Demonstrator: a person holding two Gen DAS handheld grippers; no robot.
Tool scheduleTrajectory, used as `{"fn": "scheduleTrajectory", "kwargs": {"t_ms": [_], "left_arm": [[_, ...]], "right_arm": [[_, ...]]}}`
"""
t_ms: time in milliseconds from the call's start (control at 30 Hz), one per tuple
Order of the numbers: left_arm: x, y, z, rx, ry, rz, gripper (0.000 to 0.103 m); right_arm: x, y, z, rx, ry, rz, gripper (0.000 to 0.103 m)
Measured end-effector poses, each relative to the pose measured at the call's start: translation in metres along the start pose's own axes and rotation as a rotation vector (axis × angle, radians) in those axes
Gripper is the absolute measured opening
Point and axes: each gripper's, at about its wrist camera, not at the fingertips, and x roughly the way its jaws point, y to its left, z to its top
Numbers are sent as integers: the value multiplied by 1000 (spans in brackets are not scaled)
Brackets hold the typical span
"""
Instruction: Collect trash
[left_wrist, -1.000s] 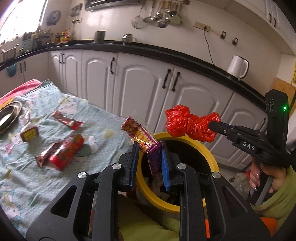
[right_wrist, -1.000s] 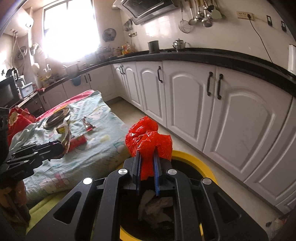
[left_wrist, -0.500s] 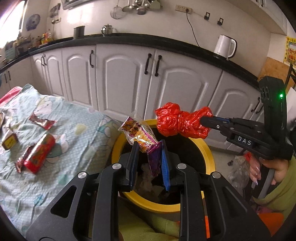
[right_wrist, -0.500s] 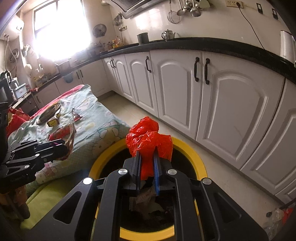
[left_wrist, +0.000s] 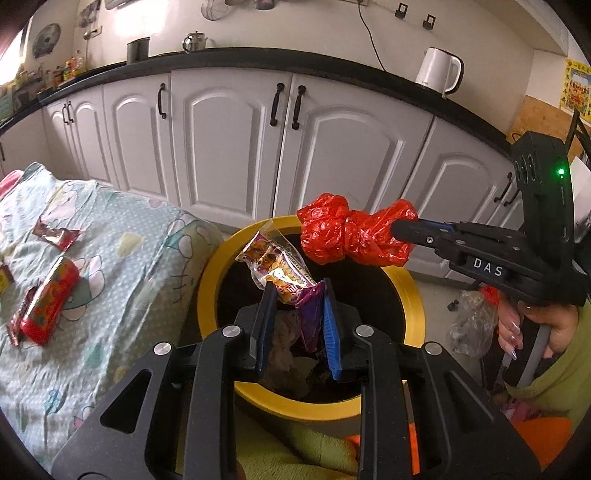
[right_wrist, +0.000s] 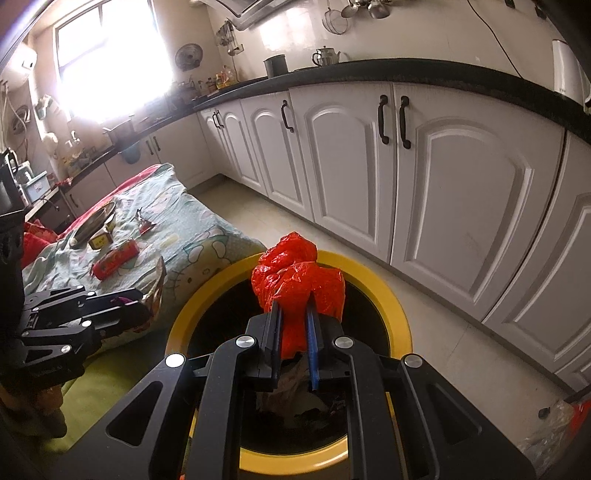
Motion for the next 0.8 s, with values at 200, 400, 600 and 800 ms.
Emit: {"fn": "scheduleTrajectory", "kwargs": {"t_ms": [200,400,600,800], "left_arm": [[7,-2,-2,-6,24,0,21],[8,-1,-3,-15,25,11,46],[-1,14,-2,-78,2,33,73],[-21,31,-1,-145,-47,75,92]], "right_arm": [[2,-7,-3,24,3,7,12],[2,-13,-3,52,3,12,28],[-4,-16,0,74,-24,-2,51],[-7,-12,3,71,-41,-19,59]]}}
